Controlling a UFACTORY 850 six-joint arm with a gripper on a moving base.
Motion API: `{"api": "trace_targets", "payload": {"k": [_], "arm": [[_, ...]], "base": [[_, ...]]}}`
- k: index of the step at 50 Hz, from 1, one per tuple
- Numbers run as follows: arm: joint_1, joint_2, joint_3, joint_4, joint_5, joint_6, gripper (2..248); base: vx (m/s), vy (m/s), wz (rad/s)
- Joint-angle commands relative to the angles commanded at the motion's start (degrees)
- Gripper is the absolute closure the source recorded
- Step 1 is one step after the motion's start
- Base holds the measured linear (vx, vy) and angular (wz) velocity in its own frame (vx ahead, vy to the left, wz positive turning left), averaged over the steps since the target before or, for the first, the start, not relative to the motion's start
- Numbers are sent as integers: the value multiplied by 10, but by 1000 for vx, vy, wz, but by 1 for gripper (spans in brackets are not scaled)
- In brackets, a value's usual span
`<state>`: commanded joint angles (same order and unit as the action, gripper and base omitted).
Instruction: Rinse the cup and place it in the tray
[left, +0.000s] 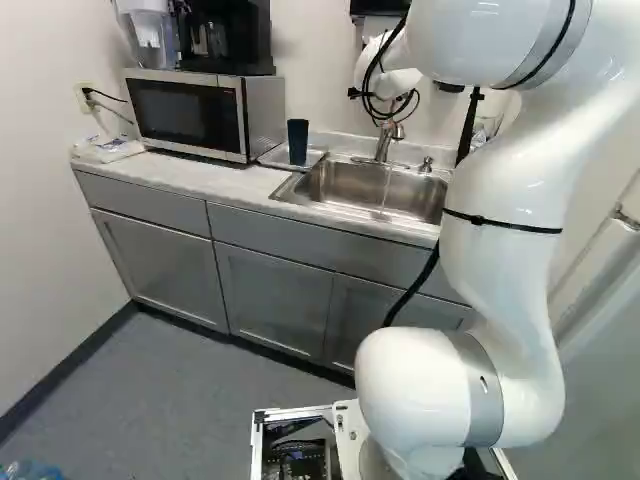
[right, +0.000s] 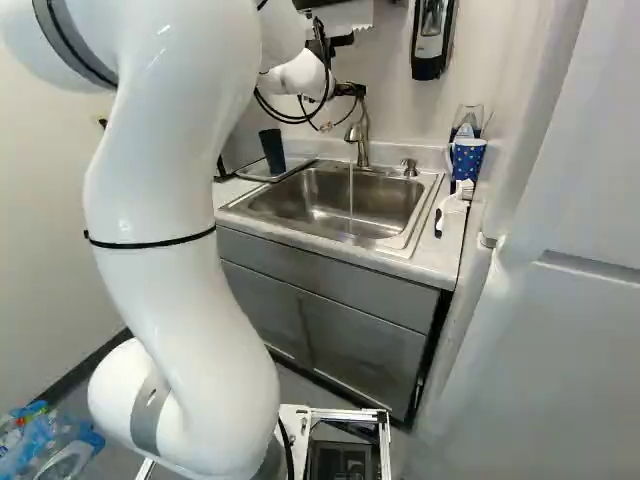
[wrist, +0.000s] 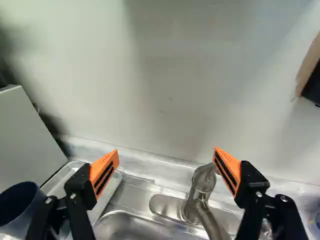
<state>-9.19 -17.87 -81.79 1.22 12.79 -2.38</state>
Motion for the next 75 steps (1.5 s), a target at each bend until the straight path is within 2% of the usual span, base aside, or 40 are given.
{"api": "trace_targets", "payload": {"k": [41, 75], "arm": [[-1, 21, 25, 0, -43, 0, 3], [-1, 24, 26, 0, -43, 0, 3]], "base": [[0, 0, 0], [0, 0, 0]]}}
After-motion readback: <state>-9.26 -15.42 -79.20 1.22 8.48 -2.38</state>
